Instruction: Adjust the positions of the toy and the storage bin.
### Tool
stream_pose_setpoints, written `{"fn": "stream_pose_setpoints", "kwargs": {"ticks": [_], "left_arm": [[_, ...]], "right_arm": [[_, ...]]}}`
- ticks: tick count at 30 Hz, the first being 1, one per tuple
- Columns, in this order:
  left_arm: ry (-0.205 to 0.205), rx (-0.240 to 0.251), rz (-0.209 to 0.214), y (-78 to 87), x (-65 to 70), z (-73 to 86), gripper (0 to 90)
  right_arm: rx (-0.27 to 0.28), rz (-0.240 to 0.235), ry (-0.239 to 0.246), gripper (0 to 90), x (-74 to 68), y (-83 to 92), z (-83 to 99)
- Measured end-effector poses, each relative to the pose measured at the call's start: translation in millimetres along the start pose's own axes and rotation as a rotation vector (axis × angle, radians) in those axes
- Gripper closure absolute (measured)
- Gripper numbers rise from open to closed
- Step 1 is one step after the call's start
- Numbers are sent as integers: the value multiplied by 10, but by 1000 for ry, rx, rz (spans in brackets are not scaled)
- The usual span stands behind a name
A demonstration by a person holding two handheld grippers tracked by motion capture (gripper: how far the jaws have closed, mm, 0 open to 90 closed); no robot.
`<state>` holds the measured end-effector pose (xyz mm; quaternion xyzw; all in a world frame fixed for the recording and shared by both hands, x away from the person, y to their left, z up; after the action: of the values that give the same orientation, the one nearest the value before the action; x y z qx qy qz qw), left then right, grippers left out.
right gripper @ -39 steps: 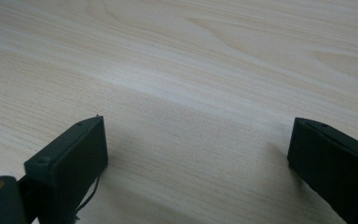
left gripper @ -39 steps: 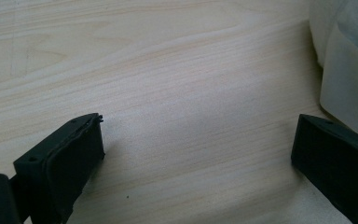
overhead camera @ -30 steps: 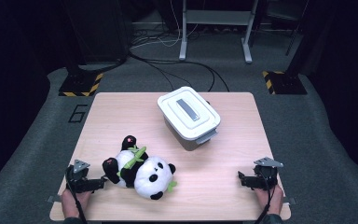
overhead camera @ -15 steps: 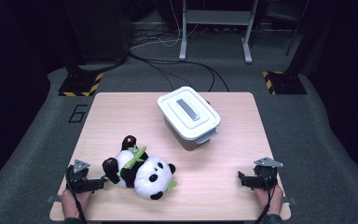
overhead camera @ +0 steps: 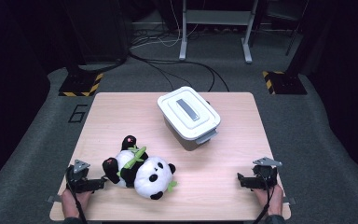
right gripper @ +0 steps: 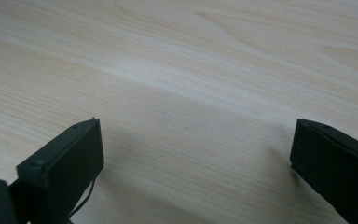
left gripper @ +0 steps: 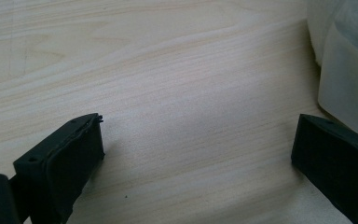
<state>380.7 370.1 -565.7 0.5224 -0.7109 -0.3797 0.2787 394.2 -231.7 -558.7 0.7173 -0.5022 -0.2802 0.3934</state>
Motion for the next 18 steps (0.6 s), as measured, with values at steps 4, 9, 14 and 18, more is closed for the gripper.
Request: {"fn": "stream_pose_setpoints", "kwargs": {"ticks": [4, 9, 14, 18], "left_arm": [[-2, 0, -2, 1, -1, 0, 20], [-1, 6, -3, -3, 1, -1, 21], [0, 13, -5, -5, 5, -3, 21], [0, 13, -6, -5, 3, -3, 21]], "right_arm": [[23, -26, -5, 19, -65, 91, -83], [42, -38, 16, 21, -145, 203, -194], [40, -52, 34, 22, -214, 282, -278], [40, -61, 46, 22, -258, 345, -353]]}}
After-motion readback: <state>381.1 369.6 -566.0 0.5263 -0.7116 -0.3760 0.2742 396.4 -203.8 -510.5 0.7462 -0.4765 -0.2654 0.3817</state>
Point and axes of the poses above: each handheld gripper's, and its own axes: y roughly backward along the jaws, z roughly out of its underside, x roughly to its right, the point moved 5 cm from there along -y, roughly forward along the jaws, and after that the axes turned 12 degrees about -x, right-handed, at the moved point
